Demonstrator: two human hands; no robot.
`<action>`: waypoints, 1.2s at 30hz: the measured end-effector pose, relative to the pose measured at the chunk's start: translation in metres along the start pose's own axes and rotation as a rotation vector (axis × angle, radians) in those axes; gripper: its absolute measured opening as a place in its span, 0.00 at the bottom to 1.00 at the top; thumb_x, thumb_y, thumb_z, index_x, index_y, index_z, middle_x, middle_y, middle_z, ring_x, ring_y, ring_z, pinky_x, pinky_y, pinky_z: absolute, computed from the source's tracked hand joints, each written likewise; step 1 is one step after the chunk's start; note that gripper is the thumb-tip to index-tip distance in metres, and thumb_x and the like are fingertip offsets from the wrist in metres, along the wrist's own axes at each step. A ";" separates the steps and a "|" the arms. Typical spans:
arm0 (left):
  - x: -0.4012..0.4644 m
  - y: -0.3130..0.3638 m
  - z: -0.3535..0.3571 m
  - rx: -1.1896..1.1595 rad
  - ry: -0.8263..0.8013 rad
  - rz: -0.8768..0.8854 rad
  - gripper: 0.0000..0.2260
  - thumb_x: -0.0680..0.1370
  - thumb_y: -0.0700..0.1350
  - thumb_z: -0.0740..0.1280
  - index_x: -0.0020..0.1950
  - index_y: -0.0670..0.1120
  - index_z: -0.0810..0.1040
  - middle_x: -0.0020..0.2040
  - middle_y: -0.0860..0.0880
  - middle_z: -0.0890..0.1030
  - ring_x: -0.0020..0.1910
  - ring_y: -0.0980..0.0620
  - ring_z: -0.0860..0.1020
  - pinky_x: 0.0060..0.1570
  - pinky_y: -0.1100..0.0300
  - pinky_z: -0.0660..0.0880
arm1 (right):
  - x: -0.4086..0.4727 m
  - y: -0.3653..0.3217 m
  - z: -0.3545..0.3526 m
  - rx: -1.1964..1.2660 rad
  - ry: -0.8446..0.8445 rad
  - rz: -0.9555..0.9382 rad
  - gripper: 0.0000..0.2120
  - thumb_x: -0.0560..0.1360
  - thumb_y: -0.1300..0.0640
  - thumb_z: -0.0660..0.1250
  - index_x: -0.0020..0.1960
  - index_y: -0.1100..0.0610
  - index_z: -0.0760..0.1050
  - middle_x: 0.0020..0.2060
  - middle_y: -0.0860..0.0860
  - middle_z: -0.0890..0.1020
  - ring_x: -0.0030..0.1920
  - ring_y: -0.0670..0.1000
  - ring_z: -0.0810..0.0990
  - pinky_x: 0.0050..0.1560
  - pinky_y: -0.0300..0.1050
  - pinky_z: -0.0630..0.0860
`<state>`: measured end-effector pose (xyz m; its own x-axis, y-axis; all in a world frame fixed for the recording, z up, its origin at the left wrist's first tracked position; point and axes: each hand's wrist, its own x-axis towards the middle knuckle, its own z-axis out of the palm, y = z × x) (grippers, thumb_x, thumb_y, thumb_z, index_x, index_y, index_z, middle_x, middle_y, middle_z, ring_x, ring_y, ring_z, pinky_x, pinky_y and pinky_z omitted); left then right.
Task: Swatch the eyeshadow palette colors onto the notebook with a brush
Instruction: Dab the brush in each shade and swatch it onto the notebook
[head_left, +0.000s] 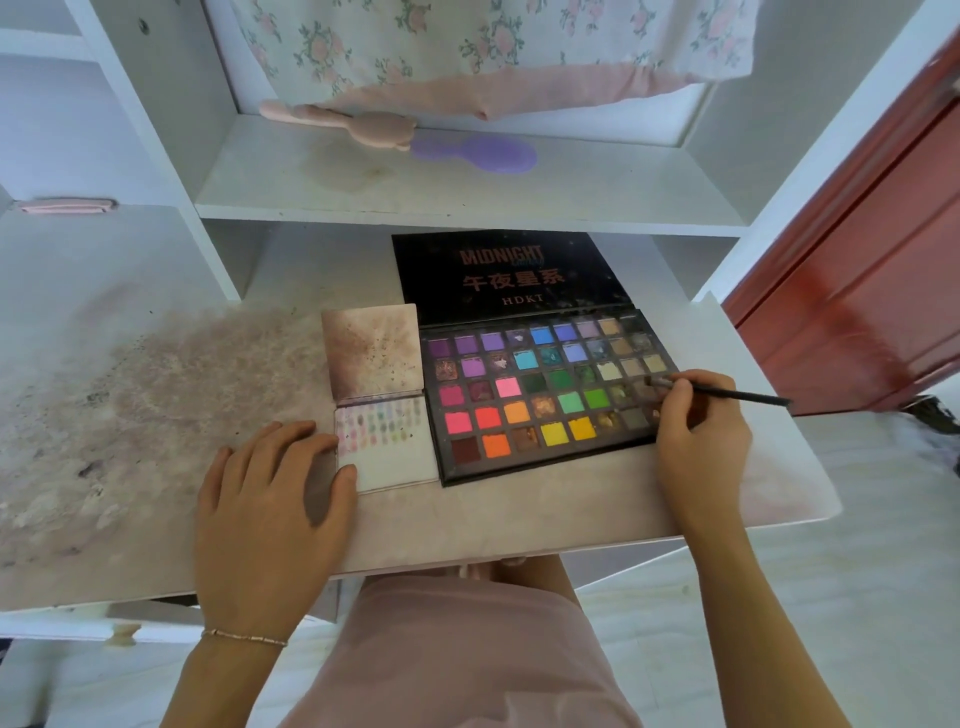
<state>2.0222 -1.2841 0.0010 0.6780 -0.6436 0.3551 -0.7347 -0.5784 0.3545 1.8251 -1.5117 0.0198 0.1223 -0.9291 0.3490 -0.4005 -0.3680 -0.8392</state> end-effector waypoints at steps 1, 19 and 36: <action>0.000 0.001 0.000 0.002 0.004 -0.004 0.20 0.72 0.56 0.56 0.51 0.44 0.80 0.55 0.44 0.79 0.55 0.41 0.76 0.61 0.41 0.66 | 0.000 0.000 0.000 -0.012 -0.002 0.007 0.08 0.77 0.61 0.58 0.43 0.50 0.69 0.33 0.42 0.74 0.34 0.37 0.76 0.32 0.21 0.67; 0.000 0.001 -0.001 0.012 -0.017 -0.014 0.20 0.72 0.56 0.56 0.51 0.45 0.80 0.55 0.45 0.79 0.54 0.41 0.76 0.63 0.42 0.65 | 0.001 0.000 0.000 -0.080 -0.019 0.055 0.05 0.78 0.60 0.59 0.44 0.52 0.70 0.32 0.42 0.74 0.33 0.39 0.74 0.31 0.27 0.65; 0.001 0.000 -0.001 0.028 -0.020 0.003 0.18 0.72 0.55 0.57 0.50 0.46 0.80 0.54 0.47 0.80 0.54 0.43 0.77 0.61 0.43 0.67 | -0.065 -0.061 0.058 0.309 -0.435 -0.124 0.08 0.72 0.57 0.60 0.40 0.44 0.71 0.35 0.49 0.79 0.35 0.46 0.80 0.35 0.37 0.77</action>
<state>2.0227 -1.2838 0.0026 0.6755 -0.6550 0.3385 -0.7372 -0.5904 0.3287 1.8944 -1.4311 0.0237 0.5424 -0.7833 0.3037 -0.0814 -0.4088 -0.9090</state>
